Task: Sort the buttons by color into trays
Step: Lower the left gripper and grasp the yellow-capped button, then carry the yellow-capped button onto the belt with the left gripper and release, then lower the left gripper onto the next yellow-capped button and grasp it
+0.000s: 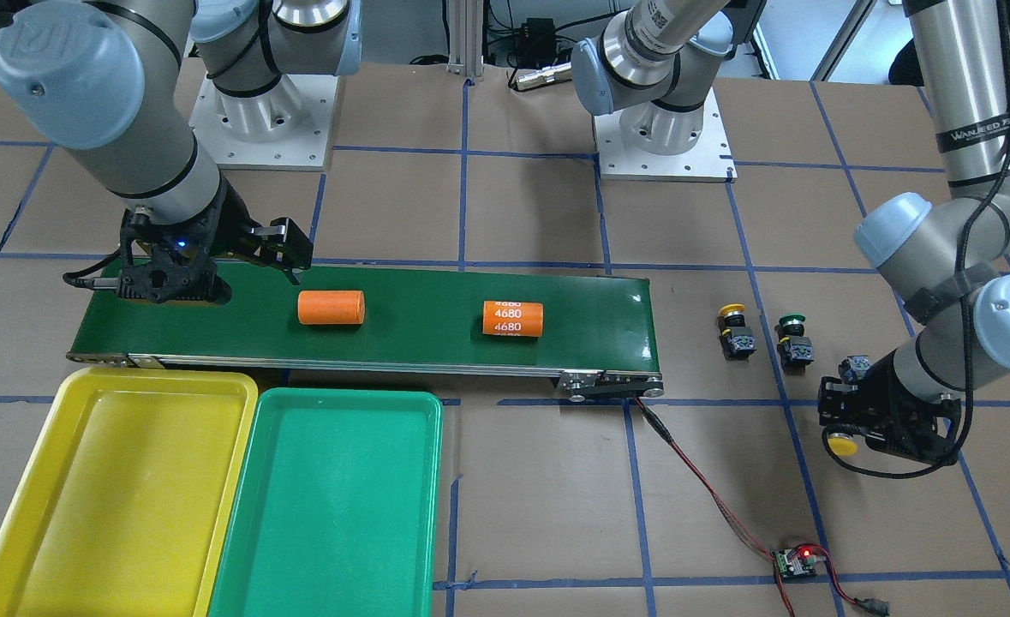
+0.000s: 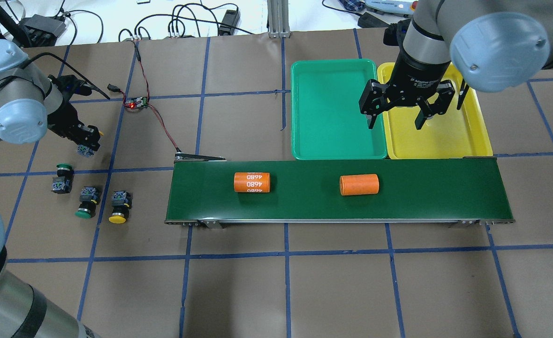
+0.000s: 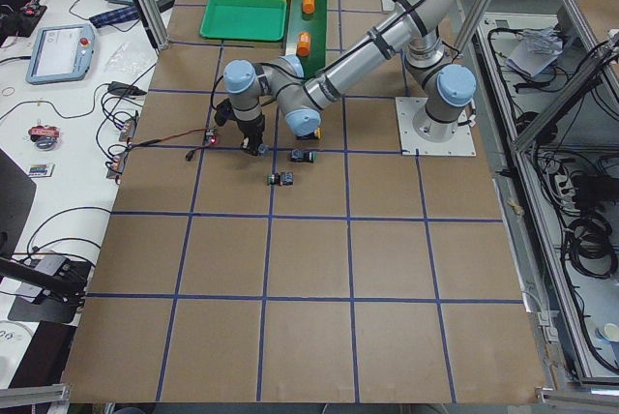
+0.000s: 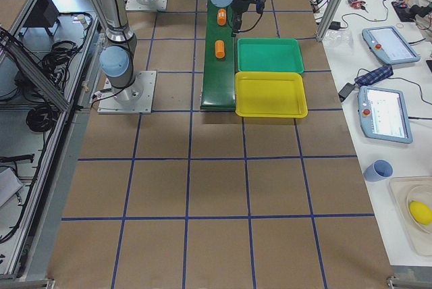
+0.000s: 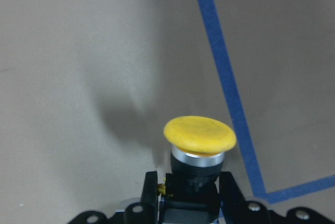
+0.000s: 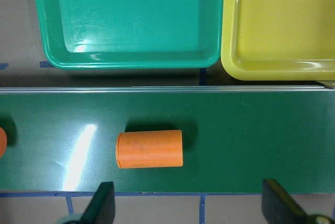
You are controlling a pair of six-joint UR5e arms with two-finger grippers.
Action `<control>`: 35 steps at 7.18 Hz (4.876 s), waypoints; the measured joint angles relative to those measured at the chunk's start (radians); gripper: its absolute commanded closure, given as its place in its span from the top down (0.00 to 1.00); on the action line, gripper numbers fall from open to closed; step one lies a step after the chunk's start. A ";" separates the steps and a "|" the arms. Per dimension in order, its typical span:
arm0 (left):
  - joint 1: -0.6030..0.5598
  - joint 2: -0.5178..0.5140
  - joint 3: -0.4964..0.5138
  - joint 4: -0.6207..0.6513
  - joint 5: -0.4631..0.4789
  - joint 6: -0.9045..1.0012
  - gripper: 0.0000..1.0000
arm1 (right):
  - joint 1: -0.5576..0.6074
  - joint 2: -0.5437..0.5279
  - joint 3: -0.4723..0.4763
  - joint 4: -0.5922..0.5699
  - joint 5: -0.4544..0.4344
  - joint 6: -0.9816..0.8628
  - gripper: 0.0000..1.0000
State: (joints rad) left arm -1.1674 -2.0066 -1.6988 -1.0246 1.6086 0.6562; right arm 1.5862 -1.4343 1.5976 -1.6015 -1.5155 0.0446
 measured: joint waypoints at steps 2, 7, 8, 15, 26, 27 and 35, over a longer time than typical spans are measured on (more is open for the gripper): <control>-0.106 0.110 -0.015 -0.107 -0.031 -0.216 0.00 | 0.000 0.000 0.000 0.000 0.001 0.000 1.00; -0.337 0.309 -0.229 -0.182 -0.121 -0.598 0.00 | 0.000 0.001 0.001 0.001 0.000 0.000 1.00; -0.377 0.311 -0.246 -0.168 -0.127 -0.640 0.00 | 0.000 0.001 0.001 0.001 -0.001 0.000 1.00; -0.425 0.280 -0.297 -0.074 -0.120 -0.641 1.00 | 0.000 0.002 0.007 0.000 0.000 0.000 1.00; -0.099 0.335 -0.395 0.050 0.023 -0.356 1.00 | 0.000 0.002 0.012 -0.001 0.000 0.000 1.00; -0.090 0.318 -0.417 0.080 0.026 -0.358 1.00 | 0.000 0.002 0.012 -0.001 0.000 0.000 1.00; -0.048 0.180 -0.456 0.166 0.025 -0.446 0.00 | -0.002 0.000 0.022 -0.002 -0.002 -0.001 1.00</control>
State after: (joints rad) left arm -1.2158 -1.8265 -2.1545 -0.8585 1.6338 0.2100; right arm 1.5839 -1.4343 1.6198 -1.6030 -1.5173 0.0432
